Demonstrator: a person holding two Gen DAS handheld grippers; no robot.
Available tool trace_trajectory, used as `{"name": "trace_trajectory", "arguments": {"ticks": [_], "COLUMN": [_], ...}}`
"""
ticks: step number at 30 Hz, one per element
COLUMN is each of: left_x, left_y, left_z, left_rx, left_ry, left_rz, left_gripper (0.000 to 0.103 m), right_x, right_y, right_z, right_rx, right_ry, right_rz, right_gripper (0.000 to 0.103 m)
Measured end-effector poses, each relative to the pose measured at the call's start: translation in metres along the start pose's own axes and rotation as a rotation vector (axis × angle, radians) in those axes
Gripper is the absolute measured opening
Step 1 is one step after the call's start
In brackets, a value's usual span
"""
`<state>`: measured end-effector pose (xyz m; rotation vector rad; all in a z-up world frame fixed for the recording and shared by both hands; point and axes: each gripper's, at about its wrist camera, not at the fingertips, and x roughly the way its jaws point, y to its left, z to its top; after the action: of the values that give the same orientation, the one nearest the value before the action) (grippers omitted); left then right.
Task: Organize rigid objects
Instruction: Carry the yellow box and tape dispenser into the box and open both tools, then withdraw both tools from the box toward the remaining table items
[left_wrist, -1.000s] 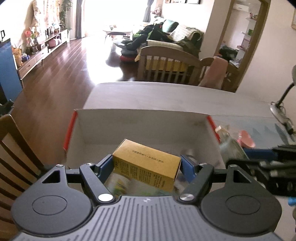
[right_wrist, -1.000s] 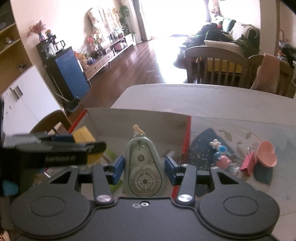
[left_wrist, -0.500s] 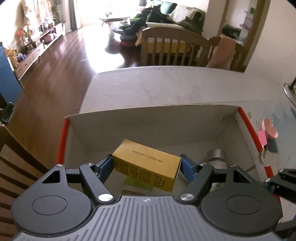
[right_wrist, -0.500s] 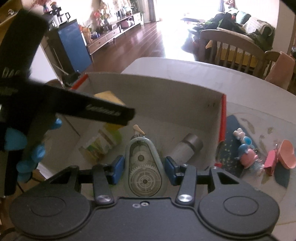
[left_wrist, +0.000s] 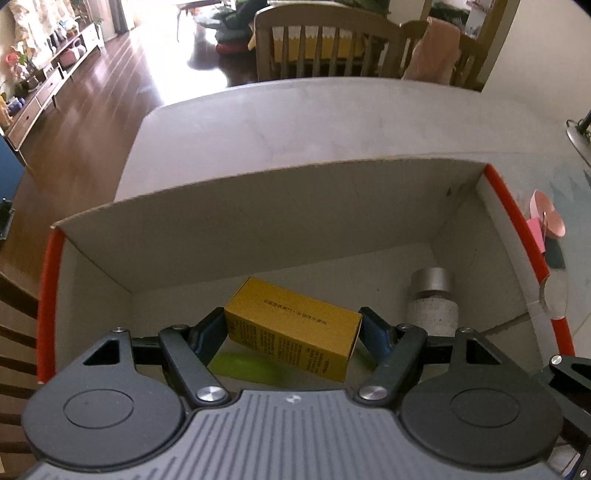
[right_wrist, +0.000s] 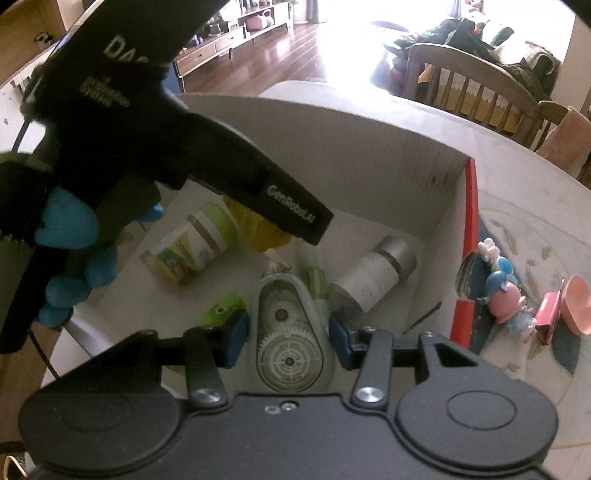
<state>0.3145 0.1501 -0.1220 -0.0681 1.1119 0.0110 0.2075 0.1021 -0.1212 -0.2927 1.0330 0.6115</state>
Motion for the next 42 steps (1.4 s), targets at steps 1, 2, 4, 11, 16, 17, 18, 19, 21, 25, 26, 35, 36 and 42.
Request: {"name": "trace_trajectory", "arguments": {"ticks": [1,2,4,11,16,17,18,19,21,25,26,35,36,42], "left_x": [0.002,0.005,0.007,0.012,0.012,0.011,0.008,0.006,0.001,-0.011,-0.014,-0.041,-0.045,-0.070], "left_y": [0.000,-0.001,0.001,0.005,0.003,0.003,0.004,0.004,0.003,0.003,0.002,0.005,0.005,0.003], "left_z": [0.001,0.001,0.000,-0.003,-0.007,-0.007,-0.009,-0.008,-0.008,-0.011,-0.011,-0.017,-0.018,-0.025], "left_rx": [0.002,0.002,-0.003,-0.018,-0.014,-0.012,-0.011,-0.011,-0.009,-0.013,-0.012,-0.014,-0.015,-0.020], "left_ry": [0.007,0.018,0.034,0.063,0.056,0.049,0.043,0.040,0.028,0.002,-0.004,-0.054,-0.061,-0.101], "left_rz": [-0.001,-0.003,-0.004,-0.016,-0.009,-0.010,-0.013,-0.010,-0.002,-0.004,-0.001,0.010,0.011,0.012], "left_gripper": [0.077,0.077,0.077,0.075,0.075,0.075,0.075,0.076,0.076,0.076,0.076,0.076,0.076,0.076], "right_x": [0.000,0.000,0.000,0.001,-0.002,-0.003,-0.005,-0.007,-0.011,-0.015,-0.017,-0.041,-0.042,-0.069], "right_y": [0.001,0.002,0.004,0.001,0.002,0.002,0.002,0.001,0.002,-0.004,-0.004,-0.012,-0.014,-0.020], "right_z": [-0.001,-0.002,-0.004,-0.005,-0.005,-0.005,-0.005,-0.005,-0.006,0.001,0.002,-0.002,-0.002,-0.006], "right_rx": [-0.005,-0.010,-0.009,-0.001,0.008,0.012,0.017,0.021,0.025,0.036,0.041,0.067,0.071,0.087], "right_ry": [0.001,0.002,0.008,0.020,0.013,0.011,0.008,0.004,-0.006,-0.019,-0.023,-0.078,-0.084,-0.131], "right_rz": [0.000,-0.004,-0.006,-0.005,0.008,0.012,0.017,0.022,0.030,0.043,0.046,0.078,0.081,0.103], "right_gripper": [0.047,0.047,0.046,0.043,0.048,0.048,0.049,0.050,0.052,0.053,0.053,0.058,0.059,0.063]}}
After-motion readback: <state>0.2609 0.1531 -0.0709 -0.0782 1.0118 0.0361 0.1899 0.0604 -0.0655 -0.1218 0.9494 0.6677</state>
